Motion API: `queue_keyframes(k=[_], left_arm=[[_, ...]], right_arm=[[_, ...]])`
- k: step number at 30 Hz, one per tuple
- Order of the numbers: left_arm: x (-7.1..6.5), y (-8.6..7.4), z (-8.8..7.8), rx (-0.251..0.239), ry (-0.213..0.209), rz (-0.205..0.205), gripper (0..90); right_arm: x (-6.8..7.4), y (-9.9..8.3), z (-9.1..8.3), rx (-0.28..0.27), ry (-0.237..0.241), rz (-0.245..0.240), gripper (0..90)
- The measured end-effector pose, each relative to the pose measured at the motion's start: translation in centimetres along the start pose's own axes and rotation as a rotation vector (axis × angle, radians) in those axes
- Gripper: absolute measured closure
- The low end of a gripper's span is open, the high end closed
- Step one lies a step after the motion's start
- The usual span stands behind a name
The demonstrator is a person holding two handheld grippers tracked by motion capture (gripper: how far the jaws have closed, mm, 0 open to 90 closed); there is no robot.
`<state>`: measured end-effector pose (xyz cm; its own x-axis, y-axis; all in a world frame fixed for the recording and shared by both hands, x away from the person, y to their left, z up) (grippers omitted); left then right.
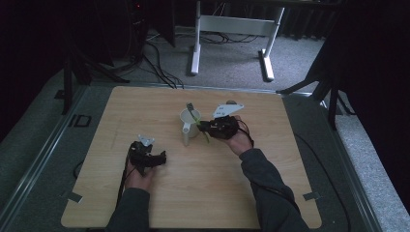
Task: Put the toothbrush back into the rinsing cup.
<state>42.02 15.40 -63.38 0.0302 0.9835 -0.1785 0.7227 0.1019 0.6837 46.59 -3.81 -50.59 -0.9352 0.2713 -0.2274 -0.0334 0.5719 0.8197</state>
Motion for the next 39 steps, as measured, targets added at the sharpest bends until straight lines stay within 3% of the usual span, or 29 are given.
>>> queue_keyframes(k=[15, 39], left_arm=[[0.0, 0.0, 0.0, 0.001, 0.0, 0.001, 14.1], [0.0, 0.0, 0.0, 0.0, 0.0, 0.0, 14.1]], right_arm=[[0.2, 1.7, 1.3, -0.025, -0.001, -0.011, 79.6], [-0.2, 4.3, 1.5, -0.087, -0.018, -0.007, 79.6]])
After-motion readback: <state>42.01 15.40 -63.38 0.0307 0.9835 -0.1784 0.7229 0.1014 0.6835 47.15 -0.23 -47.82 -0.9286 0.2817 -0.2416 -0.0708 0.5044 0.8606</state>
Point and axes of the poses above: each handheld gripper's, and its own axes: z roughly forward along the jaws, y roughly out of its top, x roughly to its left, the point moved 10 cm from there along z, roughly forward along the jaws, and after that the axes turned 14 degrees about -z, right-handed, at the moved point
